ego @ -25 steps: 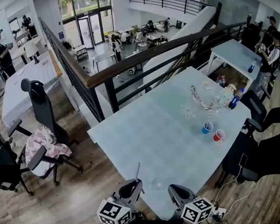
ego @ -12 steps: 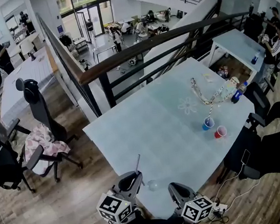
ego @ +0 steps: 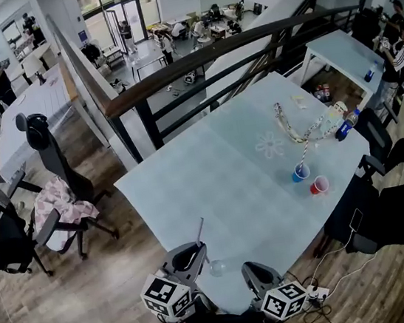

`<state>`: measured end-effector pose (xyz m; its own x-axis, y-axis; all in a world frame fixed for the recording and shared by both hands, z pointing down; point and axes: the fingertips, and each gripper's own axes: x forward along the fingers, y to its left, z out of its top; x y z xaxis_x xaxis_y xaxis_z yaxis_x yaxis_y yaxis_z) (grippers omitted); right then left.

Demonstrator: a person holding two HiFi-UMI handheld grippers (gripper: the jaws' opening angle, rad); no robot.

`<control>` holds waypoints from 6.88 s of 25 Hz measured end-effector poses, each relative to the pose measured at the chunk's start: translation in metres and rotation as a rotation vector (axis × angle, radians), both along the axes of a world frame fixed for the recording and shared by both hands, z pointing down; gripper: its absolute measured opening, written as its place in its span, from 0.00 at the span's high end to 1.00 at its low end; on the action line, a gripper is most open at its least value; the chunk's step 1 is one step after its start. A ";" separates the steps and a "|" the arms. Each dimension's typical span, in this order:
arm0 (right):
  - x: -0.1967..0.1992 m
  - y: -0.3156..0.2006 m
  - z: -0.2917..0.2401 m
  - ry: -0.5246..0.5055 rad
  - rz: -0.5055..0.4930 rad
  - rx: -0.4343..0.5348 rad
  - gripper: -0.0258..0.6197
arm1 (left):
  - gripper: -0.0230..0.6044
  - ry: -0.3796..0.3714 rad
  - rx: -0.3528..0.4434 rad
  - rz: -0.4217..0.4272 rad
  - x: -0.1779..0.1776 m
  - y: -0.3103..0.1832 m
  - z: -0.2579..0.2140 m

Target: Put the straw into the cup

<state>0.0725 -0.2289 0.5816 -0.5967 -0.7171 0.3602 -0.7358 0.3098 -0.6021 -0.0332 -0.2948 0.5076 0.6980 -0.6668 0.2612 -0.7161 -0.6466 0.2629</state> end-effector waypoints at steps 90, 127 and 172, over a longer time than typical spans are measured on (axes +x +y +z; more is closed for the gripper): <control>-0.050 0.039 -0.027 0.064 0.024 0.043 0.90 | 0.90 0.029 -0.115 -0.036 -0.072 0.084 0.049; -0.083 0.046 -0.074 0.128 -0.003 0.215 0.90 | 0.90 0.075 -0.009 0.003 -0.091 0.102 0.001; -0.040 0.039 -0.063 0.111 0.034 0.198 0.90 | 0.90 0.055 -0.057 0.081 -0.041 0.094 0.018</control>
